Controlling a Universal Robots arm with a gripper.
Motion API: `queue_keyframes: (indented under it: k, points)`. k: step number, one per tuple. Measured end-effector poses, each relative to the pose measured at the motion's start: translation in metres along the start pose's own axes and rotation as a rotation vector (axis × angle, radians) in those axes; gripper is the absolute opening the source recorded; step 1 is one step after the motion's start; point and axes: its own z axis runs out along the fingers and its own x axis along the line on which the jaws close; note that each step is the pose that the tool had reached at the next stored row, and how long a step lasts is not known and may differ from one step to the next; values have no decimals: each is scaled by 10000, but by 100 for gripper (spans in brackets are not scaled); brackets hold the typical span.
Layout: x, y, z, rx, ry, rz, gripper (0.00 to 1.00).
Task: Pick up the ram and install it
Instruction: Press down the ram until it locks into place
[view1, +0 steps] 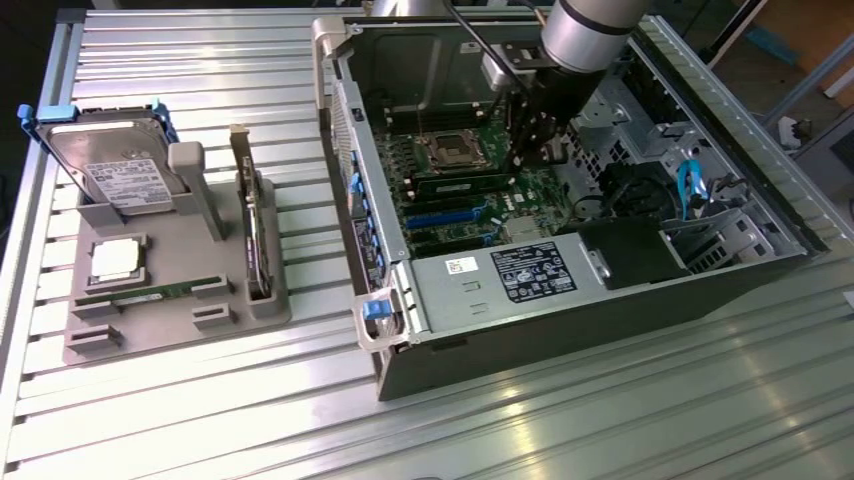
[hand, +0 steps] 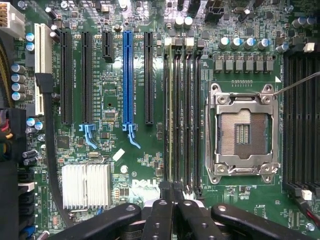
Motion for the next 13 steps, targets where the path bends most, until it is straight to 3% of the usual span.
queue_keyframes:
  k: [9,12,13]
  points:
    - [0,6,-13,0,1,-1,11]
    - [0,82,-10,1,0,-1,11]
    - [1,145,-8,4,0,-1,11]
